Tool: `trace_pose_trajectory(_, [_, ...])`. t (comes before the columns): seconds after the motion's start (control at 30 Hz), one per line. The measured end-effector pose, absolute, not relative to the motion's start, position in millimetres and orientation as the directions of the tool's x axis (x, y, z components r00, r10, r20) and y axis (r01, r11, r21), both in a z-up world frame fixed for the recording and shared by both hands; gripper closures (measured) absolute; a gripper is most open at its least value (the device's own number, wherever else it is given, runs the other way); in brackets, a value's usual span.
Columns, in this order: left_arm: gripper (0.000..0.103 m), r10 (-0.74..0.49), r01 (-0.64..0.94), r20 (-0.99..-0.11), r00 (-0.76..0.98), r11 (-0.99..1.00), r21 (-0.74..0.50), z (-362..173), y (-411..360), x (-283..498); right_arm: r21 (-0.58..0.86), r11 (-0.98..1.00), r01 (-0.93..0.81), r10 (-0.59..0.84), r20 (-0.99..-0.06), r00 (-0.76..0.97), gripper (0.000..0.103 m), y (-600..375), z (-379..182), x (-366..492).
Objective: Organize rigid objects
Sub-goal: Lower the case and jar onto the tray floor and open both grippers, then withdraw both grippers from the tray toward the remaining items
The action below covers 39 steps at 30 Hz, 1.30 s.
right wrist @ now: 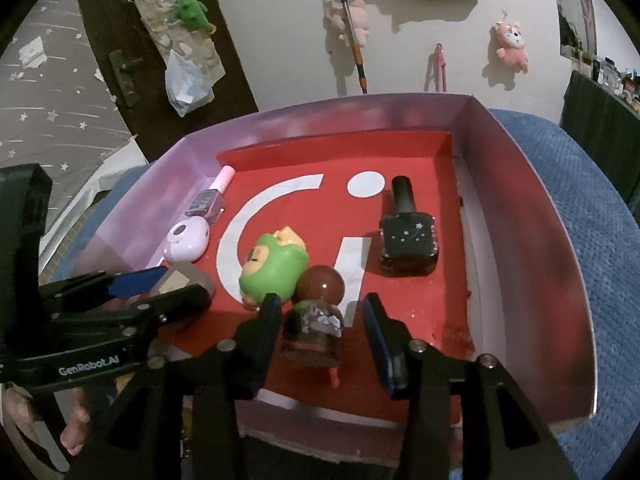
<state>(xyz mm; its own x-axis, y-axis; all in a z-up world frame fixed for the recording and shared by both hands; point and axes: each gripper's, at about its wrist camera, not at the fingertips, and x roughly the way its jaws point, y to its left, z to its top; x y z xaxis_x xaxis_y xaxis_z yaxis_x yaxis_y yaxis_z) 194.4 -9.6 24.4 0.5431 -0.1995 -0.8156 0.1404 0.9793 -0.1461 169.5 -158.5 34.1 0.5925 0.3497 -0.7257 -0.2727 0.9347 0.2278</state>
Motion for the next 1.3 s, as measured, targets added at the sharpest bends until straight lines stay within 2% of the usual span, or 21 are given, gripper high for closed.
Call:
trace_pose_trajectory(0.13, [0.029, -0.194, 0.150, -0.809, 0.555, 0.980, -0.133, 27, -12, 188, 0.244, 0.930, -0.275, 0.365, -0.707, 0.606, 0.053, -161, 39, 161])
trace_pose_trajectory(0.27, [0.026, -0.194, 0.153, -0.804, 0.563, 0.980, -0.130, 30, -11, 182, 0.262, 0.924, -0.279, 0.382, -0.683, 0.622, 0.051, -166, 46, 153])
trace_pose_trajectory(0.33, [0.022, -0.203, 0.156, -0.802, 0.562, 0.978, -0.138, 32, -11, 179, 0.272, 0.920, -0.283, 0.392, -0.671, 0.630, 0.047, -168, 49, 148])
trace_pose_trajectory(0.53, [0.019, -0.216, 0.161, -0.793, 0.569, 0.975, -0.150, 37, -10, 168, 0.290, 0.906, -0.308, 0.423, -0.616, 0.664, 0.033, -173, 67, 130])
trace_pose_trajectory(0.63, [0.009, -0.218, 0.165, -0.786, 0.579, 0.975, -0.149, 41, -10, 162, 0.295, 0.902, -0.316, 0.432, -0.595, 0.677, 0.028, -175, 74, 124])
trace_pose_trajectory(0.7, [0.005, -0.220, 0.170, -0.777, 0.589, 0.974, -0.147, 44, -11, 157, 0.294, 0.902, -0.316, 0.432, -0.585, 0.686, 0.019, -176, 77, 120])
trace_pose_trajectory(0.77, [0.000, -0.213, 0.168, -0.768, 0.604, 0.976, -0.138, 48, -10, 151, 0.298, 0.898, -0.322, 0.439, -0.572, 0.693, 0.015, -177, 81, 116])
trace_pose_trajectory(0.83, [0.000, -0.216, 0.169, -0.763, 0.609, 0.975, -0.142, 50, -8, 148, 0.303, 0.896, -0.326, 0.444, -0.560, 0.699, 0.012, -178, 85, 112])
trace_pose_trajectory(0.9, [0.000, -0.221, 0.166, -0.759, 0.613, 0.975, -0.151, 51, -5, 144, 0.309, 0.894, -0.325, 0.446, -0.545, 0.710, 0.003, -179, 88, 107])
trace_pose_trajectory(0.93, [0.000, -0.223, 0.163, -0.755, 0.616, 0.974, -0.156, 52, -3, 142, 0.312, 0.892, -0.327, 0.449, -0.537, 0.714, 0.002, -180, 90, 104])
trace_pose_trajectory(1.3, [0.000, -0.211, 0.141, -0.703, 0.679, 0.977, -0.157, 56, 10, 115, 0.294, 0.897, -0.330, 0.440, -0.525, 0.729, 0.000, -176, 96, 86])
